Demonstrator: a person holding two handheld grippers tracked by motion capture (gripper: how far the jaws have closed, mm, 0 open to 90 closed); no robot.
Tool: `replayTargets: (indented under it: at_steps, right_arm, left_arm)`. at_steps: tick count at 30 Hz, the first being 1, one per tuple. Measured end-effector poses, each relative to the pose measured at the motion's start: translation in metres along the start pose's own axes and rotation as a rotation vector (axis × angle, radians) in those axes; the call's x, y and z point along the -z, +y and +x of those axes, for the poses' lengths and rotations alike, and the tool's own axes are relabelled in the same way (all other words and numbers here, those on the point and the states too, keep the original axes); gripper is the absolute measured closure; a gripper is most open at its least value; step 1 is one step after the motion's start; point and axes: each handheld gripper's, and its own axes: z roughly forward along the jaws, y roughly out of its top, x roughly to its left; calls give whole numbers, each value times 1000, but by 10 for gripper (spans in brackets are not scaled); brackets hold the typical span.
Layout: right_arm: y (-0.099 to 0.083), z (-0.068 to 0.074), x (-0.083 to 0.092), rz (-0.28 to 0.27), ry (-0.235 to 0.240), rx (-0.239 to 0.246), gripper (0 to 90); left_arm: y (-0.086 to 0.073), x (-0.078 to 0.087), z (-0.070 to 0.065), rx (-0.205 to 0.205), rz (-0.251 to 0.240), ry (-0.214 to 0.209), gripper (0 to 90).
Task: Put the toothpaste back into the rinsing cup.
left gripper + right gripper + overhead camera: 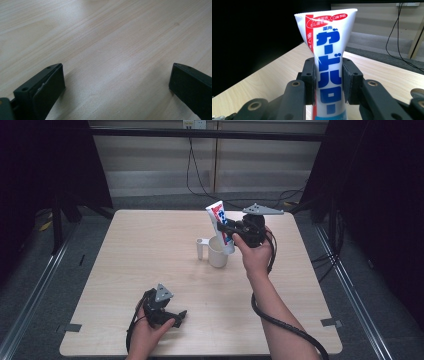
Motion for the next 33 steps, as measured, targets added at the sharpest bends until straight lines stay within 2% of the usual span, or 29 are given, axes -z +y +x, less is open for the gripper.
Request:
replayTargets:
  at_steps: [7, 22, 33]
  right_arm:
    - [1, -3, -11, 5, -10, 0, 677]
    - [0, -2, -39, 7, -28, 32, 674]
    - [-7, -6, -48, 11, -37, 35, 671]
  left_arm:
    - [0, 0, 0, 0, 0, -1, 0]
    - [0, 0, 0, 1, 0, -1, 0]
    - [0, 0, 0, 1, 0, -2, 0]
